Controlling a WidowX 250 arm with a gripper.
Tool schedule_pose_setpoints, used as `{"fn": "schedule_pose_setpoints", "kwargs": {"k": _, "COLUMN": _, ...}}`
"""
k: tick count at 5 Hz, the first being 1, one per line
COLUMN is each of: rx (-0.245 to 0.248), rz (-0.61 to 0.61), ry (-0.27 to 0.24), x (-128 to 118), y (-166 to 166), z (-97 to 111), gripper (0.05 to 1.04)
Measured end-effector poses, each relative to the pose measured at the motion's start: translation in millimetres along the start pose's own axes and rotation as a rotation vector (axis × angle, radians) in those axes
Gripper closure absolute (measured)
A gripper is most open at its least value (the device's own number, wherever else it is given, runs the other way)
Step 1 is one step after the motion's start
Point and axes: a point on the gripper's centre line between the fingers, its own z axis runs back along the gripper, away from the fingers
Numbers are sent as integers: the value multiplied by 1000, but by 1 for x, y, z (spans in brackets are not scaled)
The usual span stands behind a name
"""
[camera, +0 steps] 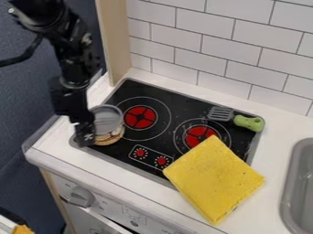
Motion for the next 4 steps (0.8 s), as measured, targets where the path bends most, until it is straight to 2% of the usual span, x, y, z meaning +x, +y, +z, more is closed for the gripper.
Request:
{"fn": "schedule_pose_setpoints", "kwargs": {"k": 2, "rx": 49, "rz": 3, "ry": 83, "x": -52, "y": -2, "z": 6, "gripper": 84}}
{"fn": "schedule_pose_setpoints", "kwargs": {"k": 3, "rx": 73, "rz": -15, "ry": 84, "x": -82, "y": -1, "z": -1, "gripper": 83}}
{"fn": "schedule_pose_setpoints", "kwargs": {"k": 4, "rx": 65, "rz": -38, "ry": 121, "x": -107, "y": 1, "z": 5, "gripper": 83}}
